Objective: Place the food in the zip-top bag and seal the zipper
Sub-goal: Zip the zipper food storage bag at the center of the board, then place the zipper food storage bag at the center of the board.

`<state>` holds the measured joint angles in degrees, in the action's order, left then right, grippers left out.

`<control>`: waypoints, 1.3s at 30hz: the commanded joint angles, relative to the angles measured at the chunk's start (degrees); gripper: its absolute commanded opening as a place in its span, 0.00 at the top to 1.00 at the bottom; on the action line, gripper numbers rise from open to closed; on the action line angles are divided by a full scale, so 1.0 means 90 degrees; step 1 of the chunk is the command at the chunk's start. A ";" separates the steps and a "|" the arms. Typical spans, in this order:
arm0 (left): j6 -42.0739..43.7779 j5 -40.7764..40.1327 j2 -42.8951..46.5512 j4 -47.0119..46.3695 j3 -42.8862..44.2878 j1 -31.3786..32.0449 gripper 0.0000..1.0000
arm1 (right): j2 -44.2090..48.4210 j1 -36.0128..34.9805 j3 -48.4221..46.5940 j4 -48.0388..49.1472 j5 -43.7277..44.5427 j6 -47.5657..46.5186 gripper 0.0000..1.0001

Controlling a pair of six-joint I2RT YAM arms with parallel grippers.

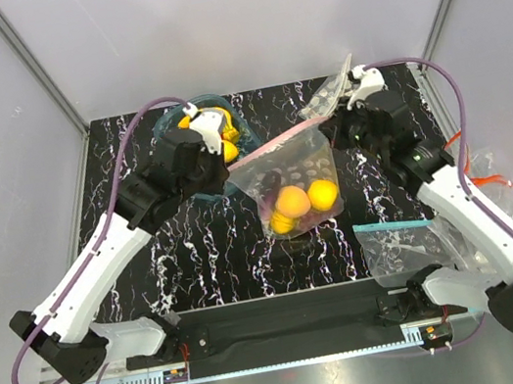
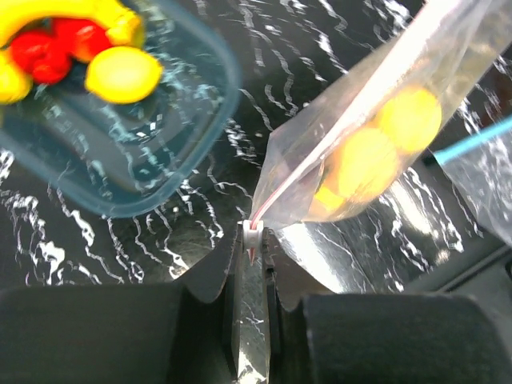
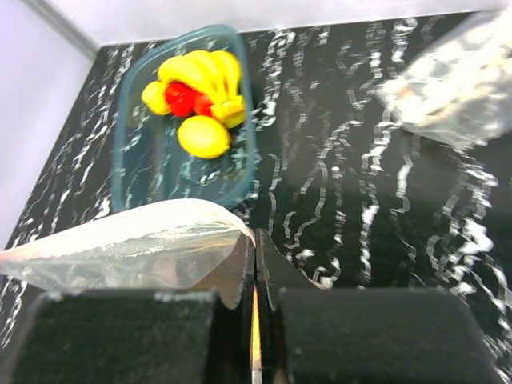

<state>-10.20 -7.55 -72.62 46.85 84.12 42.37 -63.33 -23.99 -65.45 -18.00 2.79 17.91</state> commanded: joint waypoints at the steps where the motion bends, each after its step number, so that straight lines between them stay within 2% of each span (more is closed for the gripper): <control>1: -0.0205 -0.0704 0.0461 0.0537 -0.0244 -0.0449 1.00 | -0.0403 0.0165 -0.0452 0.0739 0.0434 -0.0164 1.00; 7: -0.0273 -0.0948 0.0735 0.0117 -0.0430 -0.0791 1.00 | -0.1409 0.0165 -0.1056 0.1102 -0.0290 -0.0008 1.00; 15: -0.0332 -0.1309 0.0345 0.0088 -0.0264 -0.1757 1.00 | -0.2785 0.0165 -0.2013 0.1423 -0.1100 0.0421 1.00; 19: -0.0517 -0.1815 0.0354 -0.0049 -0.0352 -0.2032 1.00 | -0.3265 0.0165 -0.2434 0.1521 -0.1490 0.0558 0.99; 20: -0.0585 -0.1953 0.0422 -0.0098 -0.0381 -0.2061 0.91 | -0.3324 0.0165 -0.2522 0.1483 -0.1501 0.0597 0.96; 21: -0.0595 -0.2060 0.0480 -0.0205 -0.0410 -0.2090 0.58 | -0.3412 0.0165 -0.2716 0.1444 -0.1501 0.0646 0.83; 22: -0.0586 -0.2129 0.0549 -0.0264 -0.0430 -0.2100 0.46 | -0.3432 0.0165 -0.2815 0.1240 -0.1482 0.0666 0.39; 23: -0.0596 -0.2110 0.0752 -0.0419 -0.0479 -0.2091 0.31 | -0.3422 0.0165 -0.2922 0.1113 -0.1385 0.0666 0.26; 25: -0.0615 -0.1752 0.1075 -0.0663 -0.0741 -0.2100 0.13 | -0.3131 0.0156 -0.2797 0.0994 -0.1045 0.0656 0.10; 27: -0.0673 -0.1302 0.1699 -0.1140 -0.1005 -0.2100 0.05 | -0.2538 0.0165 -0.2311 0.1111 -0.0838 0.0618 0.06; 28: -0.0703 -0.0691 0.1924 -0.1288 -0.1335 -0.2091 0.01 | -0.2321 0.0165 -0.2134 0.1179 -0.0731 0.0530 0.06; 31: -0.0966 0.0385 0.2774 -0.1543 -0.1854 -0.2091 0.01 | -0.1355 0.0156 -0.1489 0.0986 -0.0526 0.0441 0.05; 34: -0.1026 0.1022 0.3409 -0.1320 -0.2032 -0.2091 0.01 | -0.0281 0.0165 -0.0708 0.0615 -0.0524 0.0519 0.04; 39: -0.0430 0.1171 0.4122 -0.0421 -0.2168 -0.2091 0.01 | 0.1712 0.0156 0.0669 -0.0128 -0.0408 0.0559 0.04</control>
<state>-17.12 -1.85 -37.52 40.01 66.48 23.35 -54.61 -22.39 -64.60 -13.41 -3.44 23.20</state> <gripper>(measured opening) 0.988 0.955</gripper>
